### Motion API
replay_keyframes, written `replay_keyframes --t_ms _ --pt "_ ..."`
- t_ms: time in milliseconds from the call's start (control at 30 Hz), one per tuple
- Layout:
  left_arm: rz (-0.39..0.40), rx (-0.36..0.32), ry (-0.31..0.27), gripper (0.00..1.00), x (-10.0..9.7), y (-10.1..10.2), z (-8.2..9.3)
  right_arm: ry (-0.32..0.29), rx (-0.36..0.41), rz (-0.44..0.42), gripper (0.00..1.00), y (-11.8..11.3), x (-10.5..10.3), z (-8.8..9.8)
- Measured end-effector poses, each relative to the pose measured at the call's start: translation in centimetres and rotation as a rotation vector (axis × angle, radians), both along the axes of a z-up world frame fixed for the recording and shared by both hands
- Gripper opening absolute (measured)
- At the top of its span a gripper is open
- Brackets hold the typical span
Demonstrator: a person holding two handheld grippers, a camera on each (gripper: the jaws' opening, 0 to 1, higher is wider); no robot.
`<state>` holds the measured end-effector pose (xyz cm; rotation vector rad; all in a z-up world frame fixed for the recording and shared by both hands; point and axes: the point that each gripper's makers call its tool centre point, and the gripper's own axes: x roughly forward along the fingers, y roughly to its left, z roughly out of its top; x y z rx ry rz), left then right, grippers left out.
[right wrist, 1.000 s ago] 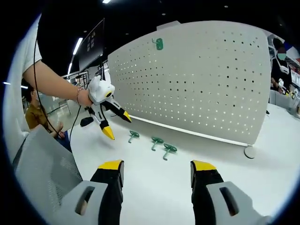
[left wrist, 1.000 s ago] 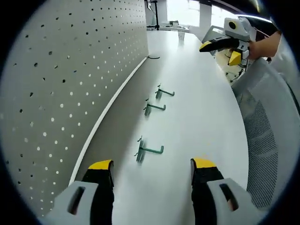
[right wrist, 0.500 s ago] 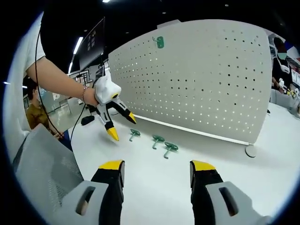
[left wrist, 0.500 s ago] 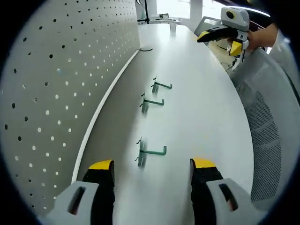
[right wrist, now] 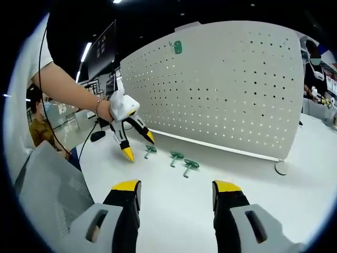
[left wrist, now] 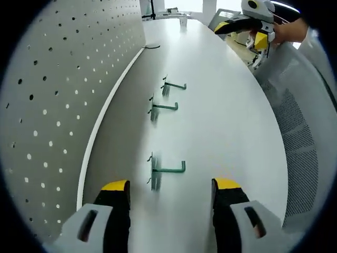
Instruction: Insert the hook assembly into the mounting plate slot until the hook locks in place.
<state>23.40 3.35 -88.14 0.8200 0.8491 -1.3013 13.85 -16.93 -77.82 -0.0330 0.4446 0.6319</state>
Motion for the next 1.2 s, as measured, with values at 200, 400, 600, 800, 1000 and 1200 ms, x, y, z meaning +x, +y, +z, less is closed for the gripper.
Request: replay_keyframes --t_ms 200,400,600,800,1000,1200 --pt "0.007 -0.011 0.029 0.64 -0.1 0.0 -0.1 0.002 0.001 0.006 0.52 0.1 -0.1 0.0" --pt "0.003 -0.021 0.029 0.65 0.1 -0.1 -0.1 -0.004 0.002 -0.007 0.52 -0.1 0.1 0.1" --pt "-0.007 -0.033 0.027 0.56 0.1 -0.3 0.1 -0.005 0.001 -0.007 0.52 -0.2 0.1 0.1" --pt "0.003 -0.036 0.024 0.51 0.4 -0.3 0.1 -0.005 -0.001 -0.004 0.51 -0.1 0.1 0.0" --pt "0.078 -0.042 0.018 0.40 1.3 -0.2 0.2 0.000 -0.003 -0.002 0.51 -0.1 0.0 -0.1" --pt "0.126 -0.049 0.009 0.30 1.9 -0.1 0.2 -0.001 -0.001 -0.005 0.50 -0.1 0.1 0.0"
